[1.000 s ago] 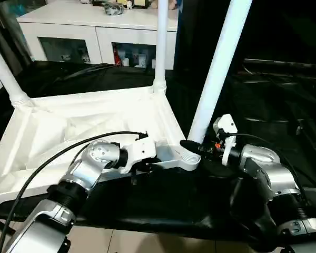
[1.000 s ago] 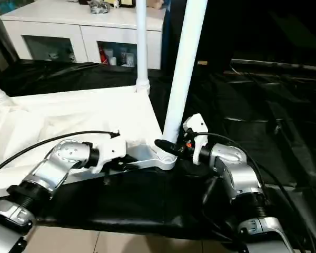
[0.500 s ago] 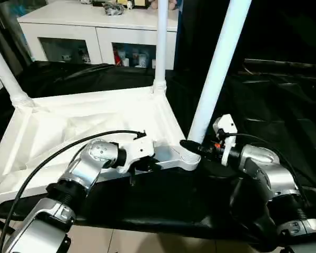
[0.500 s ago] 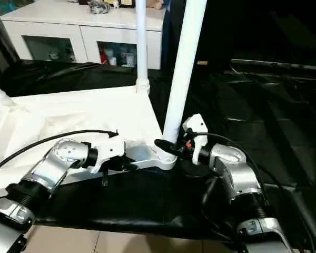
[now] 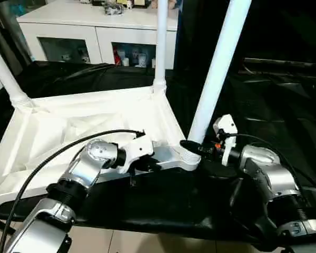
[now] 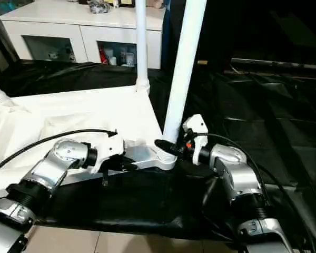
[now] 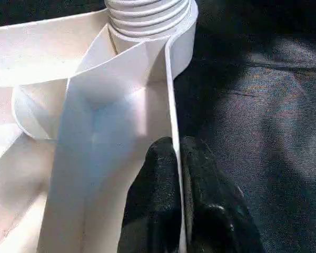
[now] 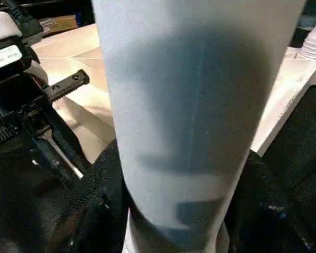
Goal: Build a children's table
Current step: Insert table leg to table base
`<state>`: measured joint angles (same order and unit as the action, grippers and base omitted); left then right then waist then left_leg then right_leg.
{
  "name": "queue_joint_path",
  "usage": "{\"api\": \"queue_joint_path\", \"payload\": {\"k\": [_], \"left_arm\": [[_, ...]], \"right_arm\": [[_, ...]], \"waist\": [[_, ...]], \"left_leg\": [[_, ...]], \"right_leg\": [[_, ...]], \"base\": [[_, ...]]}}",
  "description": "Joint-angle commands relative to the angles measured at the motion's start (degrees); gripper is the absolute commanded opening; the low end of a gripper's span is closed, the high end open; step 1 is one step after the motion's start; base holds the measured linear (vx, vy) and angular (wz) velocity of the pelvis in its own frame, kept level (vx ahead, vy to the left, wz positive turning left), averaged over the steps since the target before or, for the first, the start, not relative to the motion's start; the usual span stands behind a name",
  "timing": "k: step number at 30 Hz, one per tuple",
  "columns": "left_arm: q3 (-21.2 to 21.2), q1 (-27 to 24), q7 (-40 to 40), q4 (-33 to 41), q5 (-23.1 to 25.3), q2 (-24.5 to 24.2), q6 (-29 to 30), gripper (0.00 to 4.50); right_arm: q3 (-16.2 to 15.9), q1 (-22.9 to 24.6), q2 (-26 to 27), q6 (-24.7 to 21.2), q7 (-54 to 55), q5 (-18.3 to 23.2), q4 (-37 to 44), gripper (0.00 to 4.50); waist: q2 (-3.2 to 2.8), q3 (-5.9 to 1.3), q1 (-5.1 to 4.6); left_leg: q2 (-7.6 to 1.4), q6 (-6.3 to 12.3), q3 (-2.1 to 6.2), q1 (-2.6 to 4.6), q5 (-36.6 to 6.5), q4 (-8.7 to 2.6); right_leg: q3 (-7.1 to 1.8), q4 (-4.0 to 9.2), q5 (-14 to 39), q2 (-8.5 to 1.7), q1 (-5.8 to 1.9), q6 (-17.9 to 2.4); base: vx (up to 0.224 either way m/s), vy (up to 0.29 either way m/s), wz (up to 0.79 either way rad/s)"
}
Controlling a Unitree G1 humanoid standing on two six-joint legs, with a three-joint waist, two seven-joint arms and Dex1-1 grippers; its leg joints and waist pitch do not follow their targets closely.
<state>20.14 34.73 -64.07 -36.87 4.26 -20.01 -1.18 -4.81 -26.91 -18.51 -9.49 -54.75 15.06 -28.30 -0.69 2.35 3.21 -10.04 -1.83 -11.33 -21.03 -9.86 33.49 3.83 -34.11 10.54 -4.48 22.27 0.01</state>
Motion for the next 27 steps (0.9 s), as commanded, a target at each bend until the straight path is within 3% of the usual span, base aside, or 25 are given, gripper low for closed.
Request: {"api": "queue_joint_path", "payload": {"k": [1,8,11,12,13,14,15,16,17,18,19,20,21,22,23,24,25,26,27], "left_arm": [[-0.94,-0.02,-0.47,0.73,-1.46,0.58,-0.61,0.00],[-2.77,0.44,2.80,-0.15,-2.40,2.26,2.05,0.00],[-3.72,1.87,9.50,-2.72,-1.20,5.16,4.95,0.00],[-4.04,2.48,12.24,-3.45,-0.79,6.64,6.57,0.00],[-4.21,3.09,14.67,-4.03,-0.31,7.95,8.08,0.00],[-4.28,3.26,15.32,-4.16,-0.11,8.33,8.54,0.00],[-4.76,4.10,18.86,-4.99,0.45,10.17,10.48,0.00],[-5.09,4.61,21.05,-5.51,0.73,11.31,11.61,0.00],[-5.64,5.39,24.41,-6.37,0.96,13.28,13.38,0.00],[-5.55,5.69,25.55,-6.74,1.21,14.22,14.14,0.00],[-5.30,6.16,27.27,-7.37,1.63,15.77,15.37,0.00],[-4.91,6.52,28.69,-8.07,2.28,16.54,15.62,0.00],[-4.60,6.64,29.05,-8.36,2.68,16.63,15.60,0.00],[-4.53,6.85,29.61,-8.96,3.07,16.65,15.24,0.00],[-4.54,6.86,29.62,-8.97,3.07,16.65,15.23,0.00],[-4.88,6.93,29.85,-9.19,3.07,16.58,15.13,0.00],[-5.00,6.95,29.82,-9.18,3.13,16.34,15.22,0.00],[-5.05,7.03,30.01,-9.26,3.28,16.10,15.27,0.00],[-5.07,7.06,30.09,-9.30,3.30,16.05,15.27,0.00]], "right_arm": [[-2.20,2.26,0.18,-3.24,-0.32,-2.04,-3.67,1.91],[-1.21,1.93,1.17,-3.08,3.27,-2.57,-4.91,1.91],[0.64,-0.11,4.21,-1.81,14.85,-5.25,-11.05,1.91],[1.98,-1.47,5.74,-1.90,20.86,-5.79,-14.37,1.91],[3.52,-2.90,7.09,-2.67,26.41,-5.77,-17.41,1.91],[3.98,-3.33,7.45,-2.99,27.96,-5.67,-18.25,1.91],[4.73,-4.84,8.44,-2.72,33.48,-6.21,-21.17,1.91],[4.94,-5.66,8.93,-2.26,36.57,-6.72,-22.79,1.90],[5.51,-6.99,9.99,-1.57,40.58,-6.84,-25.02,1.90],[5.55,-7.72,10.61,-1.18,42.18,-7.00,-26.03,1.90],[5.62,-9.01,11.74,-0.47,44.67,-7.26,-27.75,1.90],[5.75,-10.01,12.74,-0.06,46.12,-7.39,-28.72,1.90],[5.57,-10.43,13.21,0.05,46.29,-7.60,-28.91,1.90],[5.41,-11.32,14.20,0.42,46.37,-8.09,-29.63,1.90],[5.41,-11.33,14.21,0.42,46.37,-8.10,-29.64,1.90],[5.23,-11.85,14.77,0.94,46.21,-8.39,-30.26,1.90],[4.99,-12.03,14.98,1.21,45.92,-8.54,-30.40,1.90],[4.81,-12.30,15.22,1.50,46.00,-8.66,-30.83,1.90],[4.77,-12.36,15.26,1.56,46.02,-8.69,-30.93,1.90]], "waist": [[0.10,-2.11,-0.12],[0.26,-1.90,-0.39],[0.28,-1.53,-1.09],[0.39,-1.47,-1.77],[0.14,-1.29,-2.58],[0.14,-1.29,-2.58],[-0.98,-1.22,-3.33],[-1.35,-1.04,-4.21],[-2.11,-0.67,-3.97],[-2.11,-0.67,-3.97],[-2.51,-0.78,-2.74],[-1.70,-0.92,-0.83],[-0.06,-1.32,-0.80],[3.00,-0.64,-1.34],[3.10,-0.42,-1.53],[1.23,-1.19,0.44],[1.34,-1.58,-0.53],[0.97,-2.38,-0.73],[0.62,-2.32,-0.73]], "left_leg": [[-3.53,-1.52,2.59,1.53,-27.71,-4.83],[-3.46,-1.69,2.70,1.65,-28.52,-4.83],[-3.18,-2.39,3.03,1.96,-31.02,-4.61],[-2.84,-3.02,3.30,2.55,-33.15,-4.21],[-2.84,-3.47,3.72,2.74,-35.48,-4.32],[-2.84,-3.47,3.72,2.74,-35.48,-4.32],[-3.28,-4.23,4.56,2.68,-40.53,-5.25],[-3.77,-4.82,5.15,2.39,-45.77,-6.54],[-4.60,-5.58,4.83,1.52,-51.24,-8.89],[-4.60,-5.58,4.83,1.52,-51.24,-8.89],[-5.76,-6.31,3.48,-0.44,-54.32,-12.56],[-5.62,-5.99,1.08,-1.20,-53.08,-14.49],[-4.56,-4.82,-0.04,0.53,-47.91,-12.84],[0.83,-3.49,-0.31,11.00,-30.93,4.38],[1.19,1.32,3.11,2.57,-13.89,4.31],[-0.63,0.40,4.55,-0.18,-9.48,-0.52],[-2.45,0.01,4.19,2.55,-13.66,-3.66],[-2.54,-0.11,3.78,3.26,-14.38,-3.85],[-2.72,-0.54,3.48,3.49,-15.15,-4.20]], "right_leg": [[-2.85,6.49,33.48,-4.91,-0.17,-7.61],[-2.72,6.79,36.30,-4.91,0.10,-6.76],[-2.15,7.33,41.45,-4.92,0.67,-5.09],[-1.36,7.92,44.34,-4.82,1.03,-3.75],[-0.50,8.26,45.13,-4.71,0.90,-2.85],[-0.50,8.26,45.13,-4.71,0.90,-2.85],[0.88,8.36,41.63,-4.26,-0.18,-2.33],[1.91,7.74,36.04,-3.60,-1.07,-2.77],[2.21,5.36,30.15,-2.69,-2.36,-3.89],[2.21,5.36,30.15,-2.69,-2.36,-3.89],[1.66,-1.01,20.80,-1.96,-4.79,-6.27],[0.39,-4.59,16.67,-1.30,-5.21,-5.74],[-1.18,-2.67,21.84,-1.57,-3.72,-4.85],[-0.85,13.04,56.08,-6.30,8.47,-1.58],[-4.56,10.69,60.34,-10.51,-0.38,-0.60],[-3.60,8.22,51.58,-9.44,-3.95,-0.56],[-1.96,6.11,33.19,-4.95,-0.97,-3.91],[-1.83,5.13,24.59,-3.79,-1.00,-6.15],[-1.91,4.59,18.32,-3.70,-1.11,-8.65]], "base": [[0.000,0.000,0.00],[0.000,0.000,0.00],[0.000,0.000,0.00],[0.000,0.000,0.00],[-0.055,0.021,-0.09],[0.000,0.000,0.00],[-0.059,0.079,-0.21],[-0.036,0.065,-0.16],[-0.027,0.064,-0.06],[-0.064,0.038,0.02],[-0.064,0.038,0.02],[-0.062,-0.023,0.14],[0.065,-0.112,0.25],[0.065,-0.112,0.25],[0.171,-0.056,-0.24],[0.096,0.023,-0.37],[0.092,0.032,-0.30],[-0.016,-0.025,0.21],[-0.036,-0.038,0.26]]}}
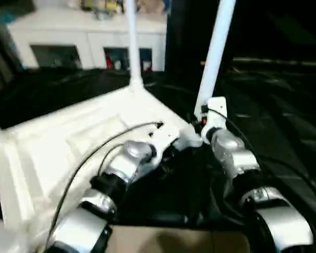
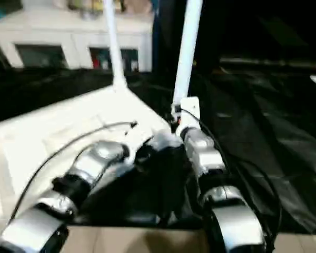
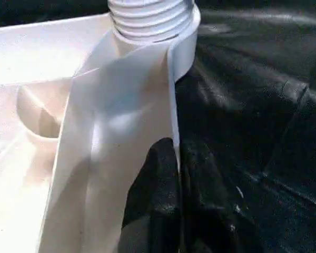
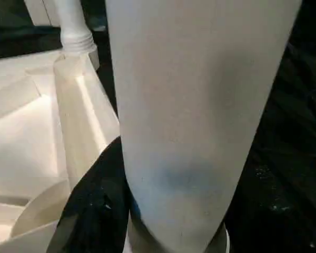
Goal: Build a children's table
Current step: Insert table leg to table base
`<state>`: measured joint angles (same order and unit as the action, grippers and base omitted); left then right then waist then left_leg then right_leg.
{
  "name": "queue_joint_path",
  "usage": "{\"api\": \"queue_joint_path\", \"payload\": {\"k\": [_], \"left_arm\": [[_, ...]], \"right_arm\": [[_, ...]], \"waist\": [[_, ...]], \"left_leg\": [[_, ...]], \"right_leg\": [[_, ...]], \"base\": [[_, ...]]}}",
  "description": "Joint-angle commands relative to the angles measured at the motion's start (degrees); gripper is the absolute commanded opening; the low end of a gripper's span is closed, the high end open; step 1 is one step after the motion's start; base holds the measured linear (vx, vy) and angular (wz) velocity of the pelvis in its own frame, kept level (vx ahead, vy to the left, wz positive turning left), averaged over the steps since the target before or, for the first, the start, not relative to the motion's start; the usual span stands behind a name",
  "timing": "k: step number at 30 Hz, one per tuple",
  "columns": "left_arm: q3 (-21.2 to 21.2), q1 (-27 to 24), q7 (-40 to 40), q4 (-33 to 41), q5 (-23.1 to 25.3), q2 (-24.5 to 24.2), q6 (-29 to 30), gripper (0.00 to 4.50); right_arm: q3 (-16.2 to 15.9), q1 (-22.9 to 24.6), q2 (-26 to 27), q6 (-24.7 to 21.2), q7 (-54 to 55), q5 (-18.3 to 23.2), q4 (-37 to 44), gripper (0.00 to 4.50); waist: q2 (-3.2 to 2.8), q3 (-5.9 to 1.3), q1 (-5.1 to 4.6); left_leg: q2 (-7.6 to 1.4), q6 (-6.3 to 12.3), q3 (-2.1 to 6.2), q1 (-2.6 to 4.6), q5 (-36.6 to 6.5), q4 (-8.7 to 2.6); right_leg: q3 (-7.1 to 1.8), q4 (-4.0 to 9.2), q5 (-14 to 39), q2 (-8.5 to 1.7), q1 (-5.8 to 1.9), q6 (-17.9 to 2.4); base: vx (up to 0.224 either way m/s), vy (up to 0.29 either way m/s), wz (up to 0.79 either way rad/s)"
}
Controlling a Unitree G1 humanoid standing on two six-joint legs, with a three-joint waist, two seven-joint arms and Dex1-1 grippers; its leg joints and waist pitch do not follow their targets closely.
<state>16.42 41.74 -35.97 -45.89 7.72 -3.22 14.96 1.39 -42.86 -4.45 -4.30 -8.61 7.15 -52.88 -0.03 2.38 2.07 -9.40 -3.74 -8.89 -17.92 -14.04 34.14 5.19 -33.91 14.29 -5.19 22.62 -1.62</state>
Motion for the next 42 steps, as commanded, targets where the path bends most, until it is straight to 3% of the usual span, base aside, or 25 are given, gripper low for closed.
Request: {"api": "queue_joint_path", "payload": {"k": [1,2,3,4,5,7,8,10,13,15,17,19,20,21,25,27,29,31,36,42], "left_arm": [[-1.50,0.19,2.40,-0.51,-0.10,-0.96,-0.85,0.00],[-1.60,0.46,2.89,-0.94,-0.11,-0.95,-1.02,0.00],[-1.62,0.51,2.94,-1.00,-0.10,-0.98,-1.14,0.00],[-1.60,0.59,2.82,-1.18,0.01,-1.10,-2.06,0.00],[-1.46,0.60,2.26,-1.29,0.16,-1.33,-3.57,0.00],[-0.98,0.31,0.91,-1.17,0.48,-2.21,-5.30,0.00],[-0.22,-0.14,-1.29,-0.82,0.58,-3.11,-8.27,0.00],[0.07,-0.85,-4.32,0.09,0.05,-4.46,-9.14,0.00],[0.33,-1.86,-9.12,1.63,-1.03,-6.68,-11.79,0.00],[0.44,-3.34,-16.19,4.03,-3.02,-9.58,-15.12,0.00],[0.50,-4.14,-19.85,5.32,-4.23,-11.05,-16.12,0.00],[0.08,-5.30,-25.26,7.65,-6.73,-12.83,-15.87,0.00],[-0.09,-5.60,-27.01,8.20,-7.53,-13.25,-16.01,0.00],[-0.15,-5.69,-27.65,8.37,-7.80,-13.39,-16.14,0.00],[0.19,-6.17,-32.49,9.08,-8.27,-16.05,-16.12,0.00],[0.14,-6.08,-32.91,8.52,-7.95,-16.51,-16.72,0.00],[0.26,-5.93,-33.11,7.96,-7.57,-16.87,-17.35,0.00],[0.22,-5.78,-32.77,7.51,-7.28,-17.04,-18.09,0.00],[-0.16,-5.62,-32.62,7.47,-7.57,-16.98,-18.30,0.00],[-0.36,-5.56,-32.58,7.22,-7.46,-16.80,-18.88,0.00]], "right_arm": [[-1.63,3.38,1.34,-3.31,-0.06,-0.87,-6.77,1.90],[-1.59,2.99,1.46,-2.26,0.08,-0.93,-7.72,1.90],[-1.57,2.96,1.47,-2.09,0.03,-0.93,-7.79,1.90],[-1.48,2.87,1.49,-1.39,-0.48,-1.04,-7.97,1.90],[-1.39,2.83,1.50,-0.60,-1.48,-1.16,-7.94,1.90],[-1.26,3.06,1.36,-0.02,-4.49,-0.75,-6.99,1.90],[-1.42,3.38,1.02,-0.20,-7.05,-0.39,-6.20,1.90],[-2.01,4.30,0.04,-0.34,-11.77,-0.11,-4.69,1.90],[-2.64,5.95,-1.78,-1.07,-18.08,0.58,-2.29,1.90],[-3.48,8.29,-4.56,-2.90,-27.09,2.39,0.90,1.90],[-4.25,9.42,-6.30,-4.05,-32.49,3.03,2.12,1.90],[-6.50,10.99,-9.25,-6.03,-40.19,3.04,4.20,1.90],[-6.84,11.29,-9.90,-6.76,-42.05,3.03,4.77,1.90],[-6.92,11.39,-10.11,-7.03,-42.67,3.02,4.96,1.90],[-9.45,12.40,-13.66,-7.40,-50.00,1.27,6.48,1.90],[-10.28,12.67,-14.63,-7.34,-51.53,0.94,7.02,1.90],[-10.84,12.83,-15.31,-7.35,-52.56,0.72,7.49,1.90],[-11.51,13.07,-15.87,-7.18,-53.52,0.30,7.86,1.90],[-12.48,14.00,-16.62,-6.68,-55.14,-0.31,9.16,1.89],[-10.36,14.31,-16.45,-6.53,-53.88,1.59,10.12,1.89]], "waist": [[0.11,-2.22,-0.22],[0.53,-1.61,-0.48],[0.44,-1.40,-0.63],[0.49,-1.48,-1.10],[0.14,-1.56,-1.06],[0.12,-1.70,-1.31],[0.20,-1.84,-1.27],[0.37,-1.69,-1.04],[0.34,-1.78,-0.88],[0.31,-2.02,-0.70],[0.21,-2.03,-0.71],[0.06,-2.31,-0.54],[-0.07,-2.38,-0.47],[-0.07,-2.38,-0.47],[-0.09,-2.83,0.52],[-0.03,-3.29,0.56],[0.13,-3.39,0.83],[0.26,-3.28,1.08],[0.24,-3.02,1.57],[0.19,-3.12,1.47]], "left_leg": [[-3.09,2.03,0.42,-0.37,-11.25,-5.20],[-2.85,2.76,0.21,-0.32,-17.40,-5.36],[-2.62,2.47,0.13,0.39,-20.53,-5.01],[-2.31,2.40,0.62,0.27,-22.37,-4.91],[-2.51,2.41,0.82,0.32,-22.72,-5.10],[-2.88,2.51,0.99,-0.05,-22.58,-5.61],[-2.83,2.86,0.75,0.14,-21.39,-5.52],[-2.82,3.93,0.40,-0.23,-18.31,-5.59],[-2.98,4.09,0.53,-0.67,-16.12,-5.78],[-3.52,4.85,0.50,-1.04,-13.82,-6.00],[-3.69,5.03,0.22,-0.87,-12.88,-5.88],[-3.90,5.18,0.07,-0.90,-11.89,-5.77],[-3.97,5.16,-0.15,-0.90,-10.44,-5.69],[-3.97,5.16,-0.15,-0.90,-10.44,-5.69],[-4.10,5.62,-0.88,-0.81,-5.72,-4.90],[-4.04,6.57,-0.79,-1.56,-1.15,-4.51],[-3.73,7.89,-1.02,-1.65,1.30,-4.10],[-3.68,7.89,-1.06,-1.70,0.08,-4.10],[-3.88,4.49,-1.02,-1.33,-4.39,-4.62],[-3.85,3.77,-0.94,-1.39,-4.09,-4.68]], "right_leg": [[-3.28,4.17,7.64,-3.14,-2.19,-10.70],[-2.64,5.44,18.89,-3.12,-2.05,-8.82],[-2.42,6.26,25.67,-3.32,-1.20,-7.39],[-1.99,7.58,33.99,-3.79,-1.26,-3.41],[-1.72,7.76,34.28,-3.89,-1.34,-2.72],[-1.18,8.07,32.31,-3.87,-1.76,-1.68],[-1.17,8.38,31.08,-3.99,-1.65,-1.95],[-1.64,8.22,29.75,-4.15,-1.78,-3.36],[-1.74,7.99,29.29,-4.36,-2.18,-3.82],[-2.33,7.08,23.89,-4.43,-2.65,-5.67],[-2.64,6.49,20.14,-4.27,-2.33,-8.08],[-2.73,5.89,18.09,-4.25,-2.67,-10.31],[-2.88,5.70,15.71,-4.20,-2.47,-11.24],[-2.88,5.70,15.71,-4.20,-2.47,-11.24],[-3.05,3.99,6.74,-3.79,-2.49,-14.83],[-2.94,2.90,-0.27,-3.84,-3.23,-16.06],[-2.99,2.49,-4.77,-3.74,-3.24,-16.58],[-2.96,2.76,-2.59,-3.83,-3.29,-15.82],[-2.92,3.76,7.64,-3.62,-3.14,-12.69],[-2.94,3.60,6.22,-3.46,-3.18,-12.54]], "base": [[-0.031,-0.047,0.19],[0.000,0.000,0.00],[0.000,0.000,0.00],[0.000,0.000,0.00],[0.000,0.000,0.00],[0.000,0.000,0.00],[0.000,0.000,0.00],[0.000,0.000,0.00],[0.000,0.000,0.00],[0.000,0.000,0.00],[0.000,0.000,0.00],[0.000,0.000,0.00],[0.055,-0.015,0.05],[0.062,-0.015,0.06],[0.073,-0.020,0.09],[0.073,-0.024,0.03],[0.059,-0.021,0.00],[0.000,0.000,0.00],[0.000,0.000,0.00],[0.000,0.000,0.00]]}}
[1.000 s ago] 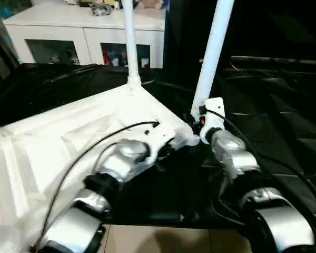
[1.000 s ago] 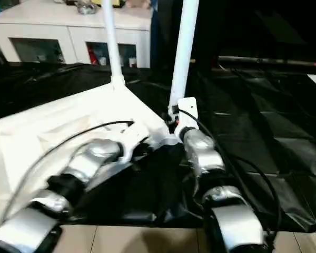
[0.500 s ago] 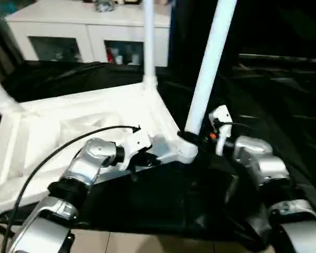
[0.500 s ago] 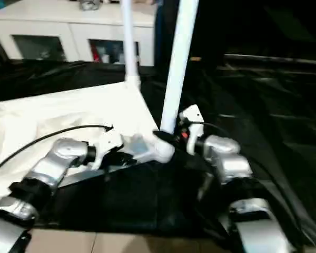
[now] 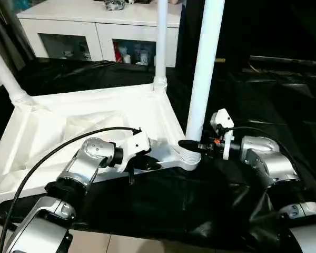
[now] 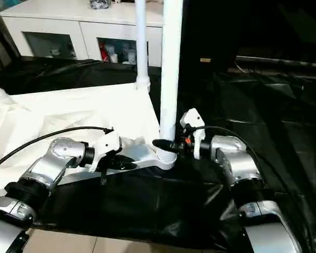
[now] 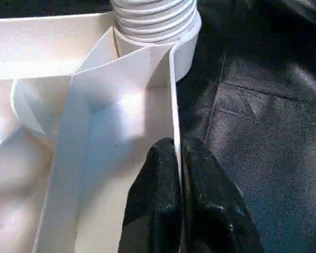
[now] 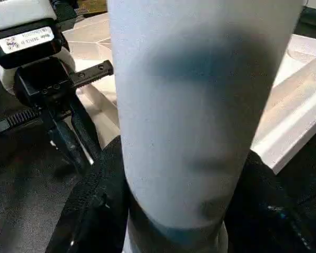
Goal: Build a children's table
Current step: Insert table leg to table base
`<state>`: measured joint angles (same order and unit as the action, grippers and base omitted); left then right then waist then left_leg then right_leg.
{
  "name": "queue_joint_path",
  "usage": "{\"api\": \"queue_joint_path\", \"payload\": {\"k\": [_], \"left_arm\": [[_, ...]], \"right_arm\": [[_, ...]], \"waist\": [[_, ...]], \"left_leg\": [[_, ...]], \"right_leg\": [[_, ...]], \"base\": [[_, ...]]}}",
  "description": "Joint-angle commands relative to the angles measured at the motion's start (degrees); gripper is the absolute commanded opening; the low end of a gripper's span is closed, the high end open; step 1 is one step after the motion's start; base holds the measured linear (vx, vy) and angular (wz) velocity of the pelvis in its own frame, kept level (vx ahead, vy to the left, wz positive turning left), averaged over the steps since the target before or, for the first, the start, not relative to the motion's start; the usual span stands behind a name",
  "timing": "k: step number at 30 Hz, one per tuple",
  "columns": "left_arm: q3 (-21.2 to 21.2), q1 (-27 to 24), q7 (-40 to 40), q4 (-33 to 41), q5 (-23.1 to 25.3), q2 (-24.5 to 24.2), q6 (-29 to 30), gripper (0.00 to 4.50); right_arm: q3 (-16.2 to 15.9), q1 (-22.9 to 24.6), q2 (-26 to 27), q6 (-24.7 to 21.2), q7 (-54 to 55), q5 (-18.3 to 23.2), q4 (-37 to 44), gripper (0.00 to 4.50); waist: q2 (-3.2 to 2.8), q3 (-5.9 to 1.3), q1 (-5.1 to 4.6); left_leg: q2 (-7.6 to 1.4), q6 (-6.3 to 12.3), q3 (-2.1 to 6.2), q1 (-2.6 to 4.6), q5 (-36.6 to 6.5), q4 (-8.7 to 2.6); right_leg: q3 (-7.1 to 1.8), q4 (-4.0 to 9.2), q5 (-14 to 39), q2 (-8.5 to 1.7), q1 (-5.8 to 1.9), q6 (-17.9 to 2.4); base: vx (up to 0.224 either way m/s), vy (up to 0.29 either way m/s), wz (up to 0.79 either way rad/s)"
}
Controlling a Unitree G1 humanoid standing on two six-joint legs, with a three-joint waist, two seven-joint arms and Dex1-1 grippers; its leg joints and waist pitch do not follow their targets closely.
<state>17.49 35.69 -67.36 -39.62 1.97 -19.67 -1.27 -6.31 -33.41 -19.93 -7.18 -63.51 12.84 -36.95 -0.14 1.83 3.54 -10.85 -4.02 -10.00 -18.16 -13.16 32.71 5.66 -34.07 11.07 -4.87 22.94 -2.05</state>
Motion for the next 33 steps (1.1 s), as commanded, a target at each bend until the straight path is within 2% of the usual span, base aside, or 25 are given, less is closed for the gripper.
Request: {"api": "queue_joint_path", "payload": {"k": [1,4,6,7,13,14,16,18,21,24,30,33], "left_arm": [[-1.39,0.42,-1.24,0.99,-1.74,-0.33,-2.66,0.00],[-1.38,0.26,-1.03,0.94,-1.80,-0.12,-2.95,0.00],[-1.49,0.34,-0.74,0.78,-1.77,-0.04,-3.02,0.00],[-1.54,0.39,-0.62,0.70,-1.76,-0.01,-3.06,0.00],[-1.95,0.61,0.43,0.34,-1.64,0.06,-3.35,0.00],[-1.95,0.61,0.43,0.34,-1.64,0.06,-3.35,0.00],[-2.18,0.66,1.31,0.09,-1.46,0.06,-3.70,0.00],[-2.32,0.76,2.27,-0.05,-1.17,0.10,-3.97,0.00],[-2.46,0.77,2.80,-0.08,-1.05,0.09,-4.07,0.00],[-2.58,0.75,3.11,-0.05,-1.03,0.15,-4.12,0.00],[-2.33,0.48,2.90,0.36,-0.91,0.11,-4.29,0.00],[-2.08,0.33,2.38,0.75,-0.94,-0.04,-4.39,0.00]], "right_arm": [[-2.07,4.73,-0.88,-3.63,1.67,-3.72,-5.89,1.89],[2.34,4.20,-0.19,-4.99,4.84,-0.23,-6.38,1.89],[3.78,4.36,-0.01,-5.48,5.27,1.13,-6.27,1.89],[4.30,4.52,0.03,-5.66,5.34,1.60,-6.10,1.89],[7.49,7.19,0.26,-6.59,5.96,4.82,-3.26,1.89],[7.49,7.19,0.26,-6.59,5.96,4.82,-3.26,1.89],[7.39,10.21,0.52,-5.21,6.67,4.76,0.48,1.89],[5.93,13.29,0.62,-2.73,7.95,2.88,4.20,1.89],[4.57,15.01,0.73,-0.77,9.06,1.12,6.18,1.89],[3.96,15.65,0.75,-0.14,9.70,0.51,7.31,1.89],[1.58,16.75,0.67,-0.17,10.22,-0.66,10.14,1.89],[0.25,15.41,0.72,0.59,10.25,-1.63,8.17,1.89]], "waist": [[0.23,-2.61,0.00],[0.31,-2.56,0.01],[0.29,-2.65,0.09],[0.09,-2.65,0.11],[0.17,-2.80,0.35],[0.19,-2.84,0.46],[0.11,-2.84,0.60],[0.10,-2.75,0.76],[0.08,-2.74,0.72],[0.10,-2.65,0.67],[0.01,-2.65,0.45],[0.00,-2.67,0.25]], "left_leg": [[-2.39,4.06,0.16,-1.13,-4.82,-3.23],[-2.33,4.10,0.15,-1.21,-5.00,-3.24],[-2.40,4.03,0.13,-1.12,-5.19,-3.24],[-2.40,4.03,0.17,-1.19,-4.83,-3.23],[-2.37,4.62,0.12,-1.32,-3.49,-3.05],[-2.40,4.65,0.10,-1.31,-3.15,-3.01],[-2.41,4.67,0.17,-1.38,-2.83,-3.02],[-2.37,4.66,0.17,-1.35,-2.76,-3.05],[-2.15,4.17,0.25,-1.32,-3.56,-3.16],[-2.09,3.72,0.24,-1.27,-4.92,-3.27],[-2.07,3.73,0.32,-1.32,-4.79,-3.26],[-2.09,3.60,0.38,-1.33,-5.16,-3.30]], "right_leg": [[-3.39,3.74,9.05,-3.79,-3.51,-12.20],[-3.42,3.86,9.52,-3.84,-3.60,-12.06],[-3.37,3.90,10.10,-3.79,-3.51,-11.98],[-3.34,3.76,9.34,-3.75,-3.55,-12.28],[-3.27,3.48,6.69,-3.76,-3.71,-12.92],[-3.28,3.45,6.41,-3.79,-3.70,-12.71],[-3.23,3.41,6.22,-3.79,-3.73,-12.40],[-3.28,3.58,6.04,-3.80,-3.66,-11.87],[-3.25,3.80,7.91,-3.83,-3.68,-11.13],[-3.29,4.11,10.62,-3.78,-3.63,-10.53],[-3.30,4.03,9.32,-3.70,-3.65,-10.50],[-3.26,3.98,9.70,-3.71,-3.65,-10.66]], "base": [[0.000,0.000,0.00],[0.000,0.000,0.00],[0.000,0.000,0.00],[0.000,0.000,0.00],[0.000,0.000,0.00],[0.000,0.000,0.00],[0.000,0.000,0.00],[0.000,0.000,0.00],[0.000,0.000,0.00],[0.000,0.000,0.00],[0.000,0.000,0.00],[0.000,0.000,0.00]]}}
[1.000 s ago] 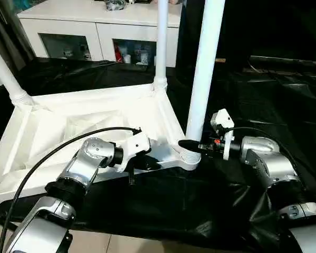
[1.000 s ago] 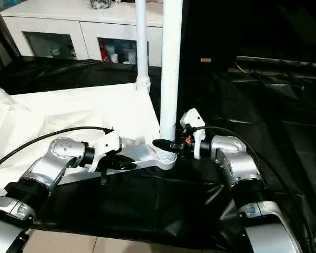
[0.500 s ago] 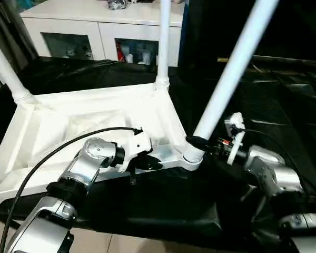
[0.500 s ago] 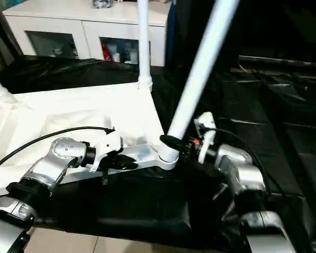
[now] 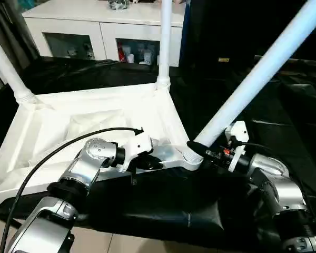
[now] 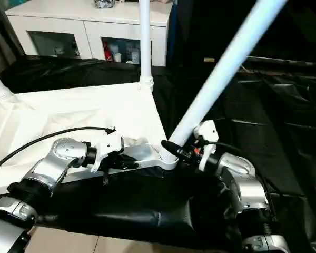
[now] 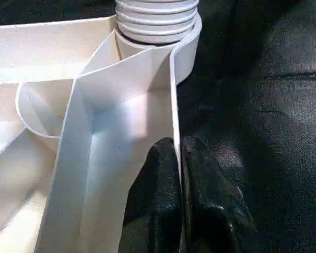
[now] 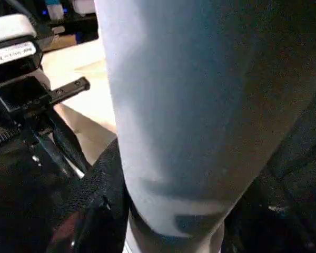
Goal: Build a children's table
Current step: Insert table leg to table base
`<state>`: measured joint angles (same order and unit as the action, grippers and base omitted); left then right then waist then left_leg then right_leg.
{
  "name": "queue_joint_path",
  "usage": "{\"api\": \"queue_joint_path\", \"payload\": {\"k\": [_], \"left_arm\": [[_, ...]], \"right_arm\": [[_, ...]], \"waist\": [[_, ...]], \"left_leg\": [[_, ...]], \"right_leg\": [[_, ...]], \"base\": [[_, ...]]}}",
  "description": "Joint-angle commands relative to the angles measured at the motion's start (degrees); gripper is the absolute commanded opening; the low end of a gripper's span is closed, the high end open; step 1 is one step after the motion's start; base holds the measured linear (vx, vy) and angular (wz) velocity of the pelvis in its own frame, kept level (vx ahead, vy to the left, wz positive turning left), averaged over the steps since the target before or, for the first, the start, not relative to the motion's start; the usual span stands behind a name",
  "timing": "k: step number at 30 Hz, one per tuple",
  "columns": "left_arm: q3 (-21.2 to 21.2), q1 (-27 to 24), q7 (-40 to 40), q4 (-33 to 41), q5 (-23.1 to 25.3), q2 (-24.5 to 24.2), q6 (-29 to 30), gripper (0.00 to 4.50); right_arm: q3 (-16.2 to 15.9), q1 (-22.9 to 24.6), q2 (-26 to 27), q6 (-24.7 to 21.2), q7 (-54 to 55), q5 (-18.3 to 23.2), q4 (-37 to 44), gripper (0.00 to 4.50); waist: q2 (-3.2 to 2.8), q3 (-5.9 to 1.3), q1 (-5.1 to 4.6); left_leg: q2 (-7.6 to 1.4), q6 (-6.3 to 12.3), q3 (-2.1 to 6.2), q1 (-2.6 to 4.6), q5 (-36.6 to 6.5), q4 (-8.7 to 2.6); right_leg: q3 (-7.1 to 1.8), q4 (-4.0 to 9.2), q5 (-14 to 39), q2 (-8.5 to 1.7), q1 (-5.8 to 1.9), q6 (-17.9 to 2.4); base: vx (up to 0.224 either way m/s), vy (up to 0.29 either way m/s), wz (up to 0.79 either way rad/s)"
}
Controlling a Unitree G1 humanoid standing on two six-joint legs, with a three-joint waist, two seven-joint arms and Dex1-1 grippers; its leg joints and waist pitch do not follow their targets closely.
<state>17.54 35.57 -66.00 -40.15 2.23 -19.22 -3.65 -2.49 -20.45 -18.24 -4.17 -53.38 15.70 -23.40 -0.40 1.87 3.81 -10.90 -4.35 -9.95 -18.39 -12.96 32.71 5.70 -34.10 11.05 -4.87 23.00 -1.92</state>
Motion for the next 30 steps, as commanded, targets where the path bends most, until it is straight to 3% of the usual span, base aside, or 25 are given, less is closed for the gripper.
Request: {"api": "queue_joint_path", "payload": {"k": [1,7,12,15,16,21,29,30], "left_arm": [[-1.86,0.29,0.75,1.60,-1.10,-0.56,-2.01,0.00],[-1.15,-0.62,0.39,2.72,-0.80,-0.64,-1.84,0.00],[-0.41,-1.32,-1.13,3.47,-1.00,-1.05,-1.66,0.00],[-0.26,-1.11,-0.95,3.18,-0.83,-1.00,-1.79,0.00],[-0.25,-0.86,-0.82,2.87,-0.74,-0.93,-1.92,0.00],[-0.21,-0.11,-0.87,2.14,-0.50,-0.77,-2.11,0.00],[-0.30,0.29,-0.58,1.79,-0.40,-0.46,-2.58,0.00],[-0.50,0.14,-0.55,2.08,-0.69,-0.35,-2.89,0.00]], "right_arm": [[-4.39,0.99,-1.04,-2.26,-0.60,-5.17,-7.62,1.89],[-6.77,-2.80,-1.70,-2.65,-4.44,-7.40,-14.10,1.89],[-9.04,-6.71,-2.29,-1.64,-7.24,-9.01,-19.77,1.89],[-10.35,-8.03,-2.74,-2.76,-9.93,-9.49,-19.59,1.89],[-11.19,-8.28,-3.06,-3.74,-11.72,-9.61,-18.88,1.89],[-13.68,-8.93,-3.80,-5.26,-15.73,-10.55,-17.78,1.89],[-14.52,-8.48,-4.21,-4.88,-17.24,-10.87,-17.85,1.89],[-14.61,-7.22,-4.44,-4.28,-17.67,-10.91,-17.82,1.89]], "waist": [[0.65,-2.67,-0.23],[0.56,-2.46,-0.64],[0.71,-2.71,-1.05],[0.66,-2.63,-1.13],[0.84,-2.69,-1.08],[0.67,-2.89,-0.70],[1.15,-2.82,-0.25],[1.49,-2.83,-0.25]], "left_leg": [[-2.05,3.92,0.31,-1.13,-5.69,-3.35],[-2.15,3.71,0.38,-1.12,-7.80,-3.41],[-2.26,4.17,0.39,-1.14,-6.74,-3.30],[-2.25,4.17,0.33,-1.18,-7.22,-3.27],[-2.26,4.25,0.31,-1.15,-7.29,-3.20],[-2.37,5.14,0.22,-1.10,-5.28,-3.01],[-2.40,4.64,0.22,-1.04,-6.06,-3.14],[-2.44,4.85,0.20,-1.08,-5.64,-3.14]], "right_leg": [[-3.28,4.07,10.12,-3.65,-3.75,-10.76],[-3.28,4.50,14.96,-3.84,-3.60,-10.31],[-3.26,3.90,10.65,-3.69,-3.71,-11.97],[-3.23,4.03,11.65,-3.73,-3.74,-11.94],[-3.22,4.00,11.80,-3.70,-3.79,-11.78],[-3.27,3.45,7.44,-3.65,-3.78,-13.00],[-3.31,3.74,11.12,-3.79,-3.72,-11.77],[-3.30,3.75,10.35,-3.75,-3.67,-11.74]], "base": [[0.000,0.000,0.00],[0.000,0.000,0.00],[0.000,0.000,0.00],[0.000,0.000,0.00],[0.000,0.000,0.00],[0.000,0.000,0.00],[0.000,0.000,0.00],[0.000,0.000,0.00]]}}
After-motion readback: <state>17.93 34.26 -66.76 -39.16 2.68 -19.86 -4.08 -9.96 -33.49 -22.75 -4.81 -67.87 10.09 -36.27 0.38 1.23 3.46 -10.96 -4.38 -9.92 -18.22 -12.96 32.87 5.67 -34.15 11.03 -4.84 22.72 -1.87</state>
